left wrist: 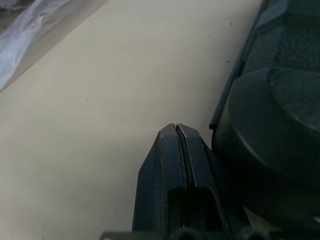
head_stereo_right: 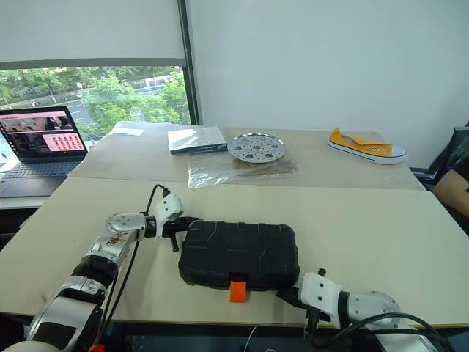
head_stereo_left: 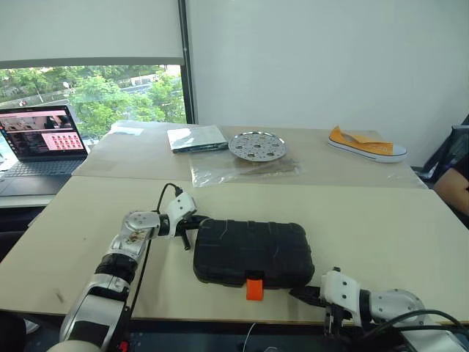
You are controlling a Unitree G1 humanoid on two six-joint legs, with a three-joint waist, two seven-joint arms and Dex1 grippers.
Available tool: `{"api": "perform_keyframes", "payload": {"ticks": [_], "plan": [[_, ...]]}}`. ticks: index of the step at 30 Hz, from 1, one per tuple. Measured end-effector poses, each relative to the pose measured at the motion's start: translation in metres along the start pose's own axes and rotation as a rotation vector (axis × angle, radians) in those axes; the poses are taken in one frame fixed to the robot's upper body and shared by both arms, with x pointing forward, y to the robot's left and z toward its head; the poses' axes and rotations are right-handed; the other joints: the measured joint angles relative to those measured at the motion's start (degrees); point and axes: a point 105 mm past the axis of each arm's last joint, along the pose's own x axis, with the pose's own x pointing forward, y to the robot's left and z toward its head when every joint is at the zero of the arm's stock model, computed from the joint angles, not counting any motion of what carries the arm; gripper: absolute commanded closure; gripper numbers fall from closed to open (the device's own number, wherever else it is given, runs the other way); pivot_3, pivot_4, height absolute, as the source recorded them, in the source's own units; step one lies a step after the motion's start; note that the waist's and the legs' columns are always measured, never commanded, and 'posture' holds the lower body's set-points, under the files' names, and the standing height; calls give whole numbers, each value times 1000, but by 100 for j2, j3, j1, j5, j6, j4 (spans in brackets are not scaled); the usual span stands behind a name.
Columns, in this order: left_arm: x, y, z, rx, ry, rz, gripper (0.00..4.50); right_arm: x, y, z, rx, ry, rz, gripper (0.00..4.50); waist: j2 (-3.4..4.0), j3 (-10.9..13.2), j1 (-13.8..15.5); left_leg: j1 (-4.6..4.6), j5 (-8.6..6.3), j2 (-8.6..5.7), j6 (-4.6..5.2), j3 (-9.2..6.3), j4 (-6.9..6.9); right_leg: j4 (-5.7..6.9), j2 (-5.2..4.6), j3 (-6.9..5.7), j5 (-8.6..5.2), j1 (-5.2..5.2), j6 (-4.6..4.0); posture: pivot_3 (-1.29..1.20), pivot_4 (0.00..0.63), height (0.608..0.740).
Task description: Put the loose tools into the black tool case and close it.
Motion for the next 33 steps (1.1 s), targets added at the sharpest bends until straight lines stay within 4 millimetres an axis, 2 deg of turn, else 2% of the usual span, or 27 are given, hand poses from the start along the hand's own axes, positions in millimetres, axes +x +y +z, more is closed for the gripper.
{"api": "perform_keyframes", "payload": {"ticks": [5,9,12,14,16,17,20,23,26,33], "plan": [[-17,-13,-15,-99,-11,28,4428,5,-36,-7,-21,32,-87,4500,1,1,19,-3,0,-1,1,0,3,4,-5,-1,13,-5,-21,0,150,740],[-25,-16,-18,-160,-41,85,4428,4,-50,-12,-23,46,-125,4500,2,2,62,-21,1,0,0,-3,4,3,-9,-13,12,-14,-21,0,150,740],[-35,-3,2,-151,-125,159,4428,-1,-51,-14,-17,54,-126,4500,2,2,112,-29,1,-1,1,-8,8,1,-15,-22,12,-14,-21,0,150,740],[-38,1,21,-137,-191,160,4428,-11,-46,-17,16,74,-114,4500,9,6,173,-44,0,-8,4,-17,10,0,-26,-30,9,-18,-16,0,150,740],[-40,1,45,-107,-243,97,4428,-26,-29,-17,71,103,-67,4500,9,5,244,-52,1,-11,5,-35,14,3,-31,-47,5,-17,-10,0,150,740],[-41,0,53,-89,-247,76,4428,-28,-23,-15,85,105,-46,4500,8,4,243,-55,1,-11,5,-40,12,-2,-27,-54,4,-16,-10,0,150,740],[-25,-10,74,-8,-216,-36,4428,-24,-1,-4,134,89,21,4500,12,1,230,-57,1,-19,5,-41,9,-11,-19,-54,-1,-12,-3,0,150,740],[-1,-27,75,8,-181,-129,4428,-17,10,4,148,87,56,4500,12,1,175,-57,0,-22,6,-41,10,-11,-16,-47,-3,-11,1,0,150,740],[21,-44,71,-6,-148,-204,4428,-10,12,9,160,75,57,4500,10,2,145,-56,1,-19,4,-41,11,-13,-3,-38,-4,-12,2,0,150,740],[40,-47,72,58,-57,-212,4428,4,4,18,148,49,51,4500,14,0,221,-54,-4,-22,15,-49,29,-7,-2,-23,-3,-2,3,0,150,740]]}}
